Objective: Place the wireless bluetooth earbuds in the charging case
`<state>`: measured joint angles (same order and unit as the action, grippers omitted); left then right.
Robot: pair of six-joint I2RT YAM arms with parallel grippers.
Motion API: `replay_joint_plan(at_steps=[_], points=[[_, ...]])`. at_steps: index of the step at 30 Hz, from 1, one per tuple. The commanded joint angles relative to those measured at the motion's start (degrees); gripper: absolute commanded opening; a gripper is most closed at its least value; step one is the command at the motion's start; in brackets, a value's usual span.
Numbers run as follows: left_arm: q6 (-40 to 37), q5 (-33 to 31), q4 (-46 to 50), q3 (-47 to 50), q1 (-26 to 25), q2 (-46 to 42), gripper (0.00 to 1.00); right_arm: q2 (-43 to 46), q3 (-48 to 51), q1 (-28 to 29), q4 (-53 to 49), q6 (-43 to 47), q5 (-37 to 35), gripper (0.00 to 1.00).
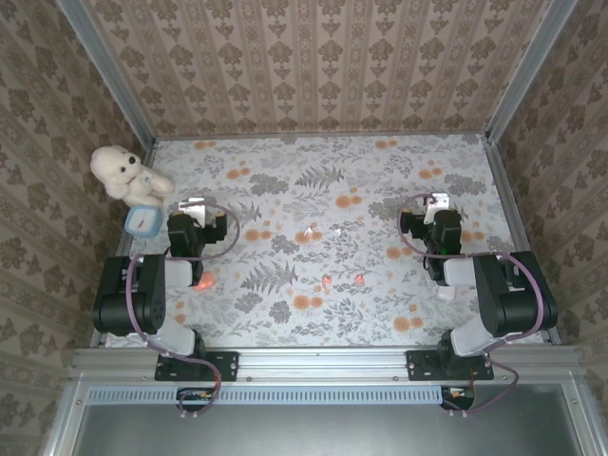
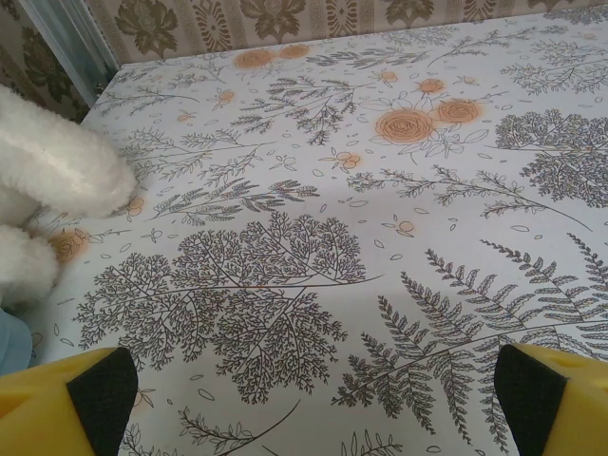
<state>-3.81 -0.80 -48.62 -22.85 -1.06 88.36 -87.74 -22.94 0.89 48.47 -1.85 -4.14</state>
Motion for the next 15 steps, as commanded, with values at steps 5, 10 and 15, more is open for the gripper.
replay_joint_plan(at_steps=[5, 10, 15], points=[[0.72, 0.93, 0.11, -0.53, 0.18, -0.32, 1.00, 0.16, -0.53, -0.25, 0.31, -0.09, 1.17, 1.00], [0.83, 1.14, 0.43, -0.78, 0.27, -0.29, 1.00, 0.13, -0.53, -0.27, 0.31, -0.09, 1.17, 1.00], [0.75, 1.06, 0.89, -0.97, 0.34, -0.28, 1.00, -0.10, -0.88, -0.25, -0.13, -0.17, 1.15, 1.00]])
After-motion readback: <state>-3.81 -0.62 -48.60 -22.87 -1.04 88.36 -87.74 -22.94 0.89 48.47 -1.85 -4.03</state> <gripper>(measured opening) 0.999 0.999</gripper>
